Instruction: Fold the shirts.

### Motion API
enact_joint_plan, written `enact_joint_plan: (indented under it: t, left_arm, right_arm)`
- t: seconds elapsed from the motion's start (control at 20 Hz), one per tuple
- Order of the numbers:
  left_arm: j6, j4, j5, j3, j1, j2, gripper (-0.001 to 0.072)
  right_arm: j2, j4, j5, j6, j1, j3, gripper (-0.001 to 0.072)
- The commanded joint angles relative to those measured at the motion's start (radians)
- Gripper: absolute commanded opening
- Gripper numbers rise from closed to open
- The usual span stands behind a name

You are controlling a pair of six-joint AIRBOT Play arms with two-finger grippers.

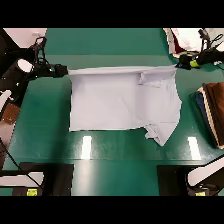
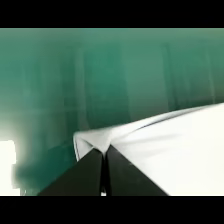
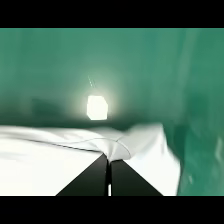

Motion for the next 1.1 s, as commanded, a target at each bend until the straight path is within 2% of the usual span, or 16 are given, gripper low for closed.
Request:
enact_joint_plan:
  t: [0.0,0.35,0.4,0.45,0.5,0.55,0.7,0.8,0.85,0.9,1.05]
  left_arm:
    - [0.030,-0.002,-0.086,-0.038,-0.001,-0.009,0.0021]
    - [0.028,0.002,-0.158,-0.053,-0.001,-0.009,0.0024]
    - [0.021,0.004,-0.180,-0.053,-0.001,-0.008,0.0104]
    - [0.012,0.005,-0.206,-0.053,0.000,-0.009,0.0431]
    - [-0.021,0.013,-0.225,-0.053,0.002,-0.008,0.0571]
    - [-0.035,0.020,-0.252,-0.053,0.008,-0.005,0.0570]
    - [-0.054,0.031,-0.369,-0.053,0.072,0.038,0.0570]
    - [-0.029,0.034,-0.488,-0.068,0.126,0.089,0.0570]
    - [-0.002,0.034,-0.533,-0.102,0.143,0.124,0.0558]
    - [0.003,0.034,-0.559,-0.151,0.151,0.160,0.0487]
    - [0.003,0.009,-0.610,-0.356,0.155,0.265,0.0490]
  right_arm:
    - [0.039,-0.126,0.040,-0.003,0.038,-0.111,0.0010]
    - [0.136,-0.117,-0.058,0.036,0.039,-0.354,0.0014]
    - [0.142,-0.117,-0.053,0.036,0.038,-0.361,0.0017]
    - [0.142,-0.116,-0.035,0.036,0.035,-0.356,0.0105]
    - [0.142,-0.116,-0.008,0.037,0.028,-0.342,0.0315]
    - [0.142,-0.116,0.032,0.037,0.022,-0.321,0.0349]
    - [0.166,-0.115,0.203,0.031,-0.010,-0.259,0.0348]
    - [0.234,-0.108,0.264,0.029,-0.042,-0.298,0.0347]
    - [0.278,-0.079,0.285,-0.002,-0.061,-0.343,0.0339]
    - [0.318,-0.032,0.301,-0.039,-0.078,-0.390,0.0336]
    - [0.428,0.145,0.305,-0.091,-0.138,-0.553,0.0318]
